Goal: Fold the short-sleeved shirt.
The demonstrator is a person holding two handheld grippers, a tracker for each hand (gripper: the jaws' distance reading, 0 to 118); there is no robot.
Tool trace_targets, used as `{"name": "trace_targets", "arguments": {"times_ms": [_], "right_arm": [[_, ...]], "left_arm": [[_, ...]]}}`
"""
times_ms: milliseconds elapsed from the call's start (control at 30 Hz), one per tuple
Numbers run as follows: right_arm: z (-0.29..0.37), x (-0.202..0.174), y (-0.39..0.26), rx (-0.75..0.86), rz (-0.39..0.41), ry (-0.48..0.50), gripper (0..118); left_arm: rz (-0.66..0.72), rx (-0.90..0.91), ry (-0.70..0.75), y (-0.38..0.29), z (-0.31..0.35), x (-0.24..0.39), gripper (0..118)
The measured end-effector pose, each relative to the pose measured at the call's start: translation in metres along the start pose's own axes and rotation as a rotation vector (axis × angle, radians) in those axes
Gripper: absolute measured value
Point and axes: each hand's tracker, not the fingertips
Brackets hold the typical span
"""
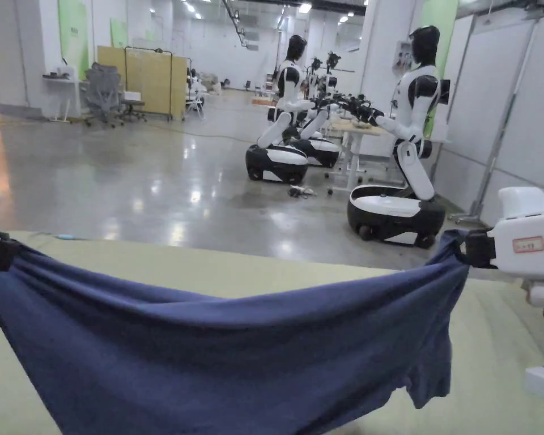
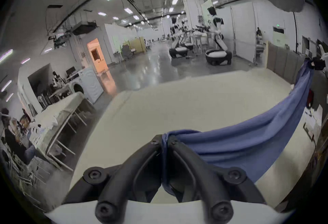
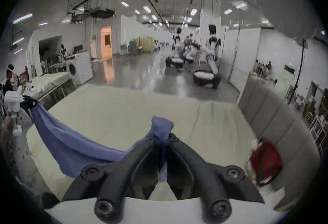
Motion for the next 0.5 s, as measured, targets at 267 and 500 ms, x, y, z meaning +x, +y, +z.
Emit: {"name": "trace_targets", "arguments": {"times_ms": [267, 500], "right_arm": [[0.011, 0.025, 0.103, 0.175, -0.068, -0.089, 12], [-0.028, 0.034, 0.103, 0.175, -0.097, -0.127, 12]], "left_arm": [[0.09, 0.175, 0.003, 0.113, 0.007, -0.022, 1], [0.083, 0.222, 0.027, 0.131, -0.03, -0.007, 2]]}}
